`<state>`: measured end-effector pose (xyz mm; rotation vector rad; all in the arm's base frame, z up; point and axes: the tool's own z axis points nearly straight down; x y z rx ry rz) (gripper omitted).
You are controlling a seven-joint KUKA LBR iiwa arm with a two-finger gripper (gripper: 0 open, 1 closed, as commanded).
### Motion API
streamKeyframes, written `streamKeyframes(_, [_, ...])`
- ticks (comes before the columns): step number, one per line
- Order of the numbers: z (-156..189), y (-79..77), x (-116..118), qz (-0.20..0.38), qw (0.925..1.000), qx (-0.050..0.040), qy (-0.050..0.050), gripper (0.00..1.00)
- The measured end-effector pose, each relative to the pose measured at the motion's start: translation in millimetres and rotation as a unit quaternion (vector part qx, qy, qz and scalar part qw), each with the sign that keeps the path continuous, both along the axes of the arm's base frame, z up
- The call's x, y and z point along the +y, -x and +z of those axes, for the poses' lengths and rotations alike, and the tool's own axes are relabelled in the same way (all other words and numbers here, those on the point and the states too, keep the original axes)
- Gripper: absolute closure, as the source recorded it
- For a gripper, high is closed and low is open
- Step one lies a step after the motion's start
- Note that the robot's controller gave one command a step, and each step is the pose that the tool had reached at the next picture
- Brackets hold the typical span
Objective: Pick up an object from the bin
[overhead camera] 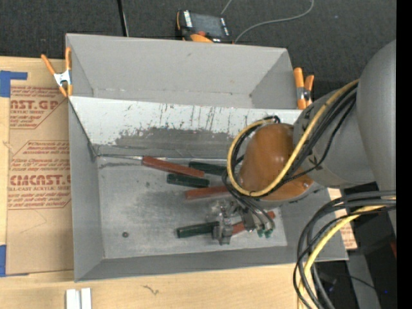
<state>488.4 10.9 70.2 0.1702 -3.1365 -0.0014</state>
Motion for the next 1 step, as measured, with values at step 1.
streamKeyframes(1, [154.9, -2.8, 3.8, -0.012, 0.9999, -0.0050, 0.000, 1.00])
